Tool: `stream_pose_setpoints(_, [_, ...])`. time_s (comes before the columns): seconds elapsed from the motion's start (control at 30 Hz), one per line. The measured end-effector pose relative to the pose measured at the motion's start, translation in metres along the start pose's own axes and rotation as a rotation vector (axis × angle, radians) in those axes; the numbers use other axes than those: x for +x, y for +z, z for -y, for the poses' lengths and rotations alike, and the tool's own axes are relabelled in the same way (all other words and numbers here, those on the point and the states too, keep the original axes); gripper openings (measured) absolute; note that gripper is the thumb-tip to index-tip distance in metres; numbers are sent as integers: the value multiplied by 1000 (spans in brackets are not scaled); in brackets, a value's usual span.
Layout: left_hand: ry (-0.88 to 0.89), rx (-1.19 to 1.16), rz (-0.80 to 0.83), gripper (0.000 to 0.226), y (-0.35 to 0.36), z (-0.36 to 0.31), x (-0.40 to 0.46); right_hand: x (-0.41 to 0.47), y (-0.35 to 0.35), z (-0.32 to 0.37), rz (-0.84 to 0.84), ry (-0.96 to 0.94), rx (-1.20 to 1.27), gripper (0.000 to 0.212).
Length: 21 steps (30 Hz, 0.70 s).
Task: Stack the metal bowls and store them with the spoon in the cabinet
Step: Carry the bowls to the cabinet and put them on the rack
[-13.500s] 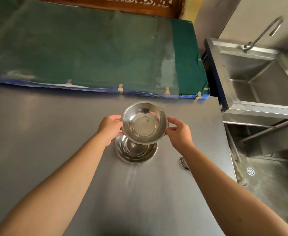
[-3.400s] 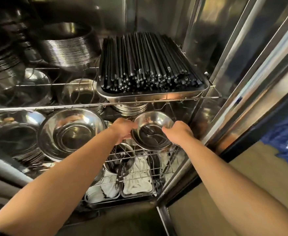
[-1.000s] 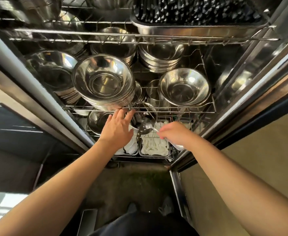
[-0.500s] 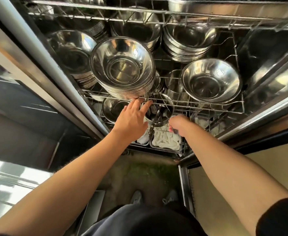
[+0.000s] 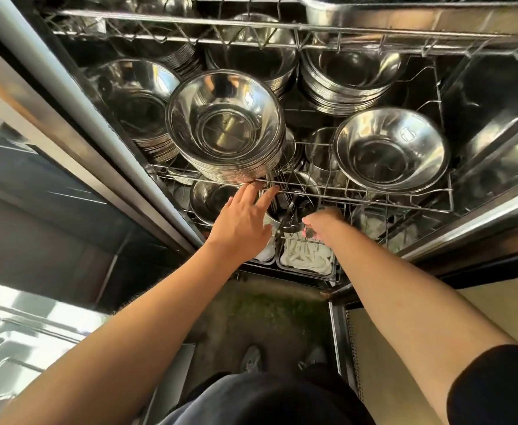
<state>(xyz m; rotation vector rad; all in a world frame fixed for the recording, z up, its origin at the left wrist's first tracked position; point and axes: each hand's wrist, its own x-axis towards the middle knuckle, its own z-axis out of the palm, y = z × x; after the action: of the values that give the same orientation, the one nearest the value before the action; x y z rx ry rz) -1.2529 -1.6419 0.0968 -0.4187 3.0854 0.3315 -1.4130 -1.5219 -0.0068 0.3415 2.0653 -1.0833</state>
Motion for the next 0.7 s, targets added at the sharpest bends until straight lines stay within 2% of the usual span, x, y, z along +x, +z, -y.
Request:
stream_pose_setpoints(0.07, [-2,7,8,79,0,0,0,-4,-3,0,7,-10,-7,23])
stream_pose_setpoints(0.17, [-11,3,17,81,0,-1,0,-11,-8,-2,35,-7,-48,16])
stream_pose_setpoints(0.23, [-11,2,25,81,-1,-1,0,-17,-12,-3,0,-40,-58,20])
stream_pose_setpoints(0.43, [12,1,46,80,-7,0,0,-56,-33,-5,-96,-326,-371,33])
stream_pose_setpoints(0.57, [10,28,85,82,-15,-2,4,-102,-60,-7,-122,-513,-558,24])
stream_pose_setpoints(0.7, [-8,81,157,83,-24,-6,6,-145,-89,-9,-211,-643,-688,28])
